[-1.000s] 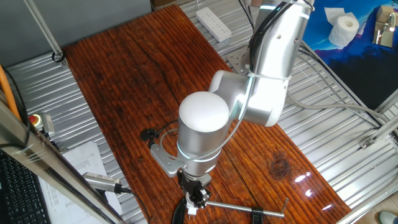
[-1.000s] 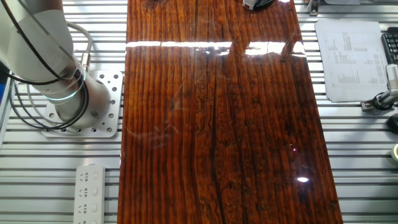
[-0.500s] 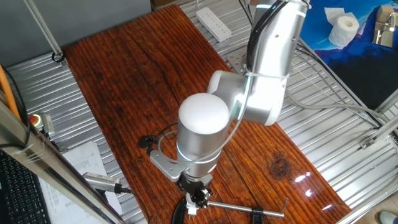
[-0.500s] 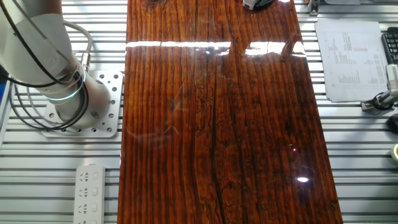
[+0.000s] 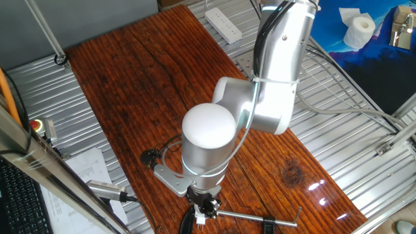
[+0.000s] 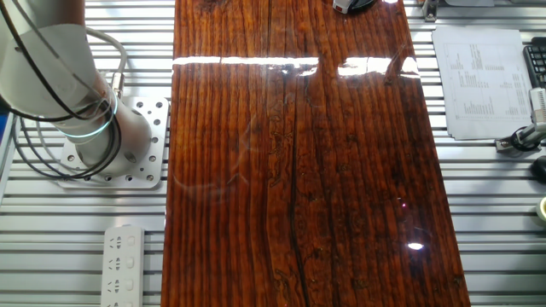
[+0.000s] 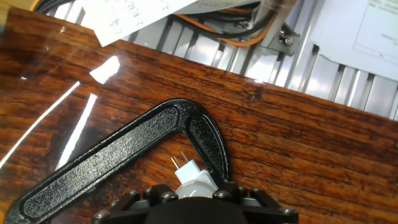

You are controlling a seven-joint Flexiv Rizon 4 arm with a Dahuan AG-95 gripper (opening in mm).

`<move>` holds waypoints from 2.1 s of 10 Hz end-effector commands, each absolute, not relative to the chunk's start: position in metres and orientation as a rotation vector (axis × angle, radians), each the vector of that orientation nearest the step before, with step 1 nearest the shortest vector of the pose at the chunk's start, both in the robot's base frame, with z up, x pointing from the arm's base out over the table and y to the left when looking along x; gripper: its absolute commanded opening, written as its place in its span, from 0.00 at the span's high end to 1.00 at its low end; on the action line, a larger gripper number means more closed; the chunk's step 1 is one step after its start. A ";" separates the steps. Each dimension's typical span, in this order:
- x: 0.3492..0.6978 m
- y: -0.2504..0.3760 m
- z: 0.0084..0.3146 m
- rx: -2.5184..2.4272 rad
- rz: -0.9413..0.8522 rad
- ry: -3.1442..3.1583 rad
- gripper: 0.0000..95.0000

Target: Install the light bulb by rotating it

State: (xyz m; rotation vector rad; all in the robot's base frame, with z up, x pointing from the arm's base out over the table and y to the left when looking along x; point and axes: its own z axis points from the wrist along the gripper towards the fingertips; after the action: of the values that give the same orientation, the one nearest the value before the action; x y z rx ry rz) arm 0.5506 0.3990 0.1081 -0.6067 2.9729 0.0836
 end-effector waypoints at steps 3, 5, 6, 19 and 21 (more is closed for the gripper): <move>0.549 0.401 0.116 -0.775 0.050 2.992 0.60; 0.550 0.400 0.112 -0.784 0.040 2.992 0.60; 0.551 0.398 0.108 -0.790 0.047 2.986 0.60; 0.561 0.400 0.108 -0.810 0.127 3.011 0.80; 0.561 0.399 0.107 -0.810 0.145 3.009 0.80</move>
State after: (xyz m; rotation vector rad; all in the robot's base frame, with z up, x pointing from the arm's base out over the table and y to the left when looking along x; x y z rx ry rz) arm 0.5620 0.4003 0.1070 -0.8102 3.0110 0.1504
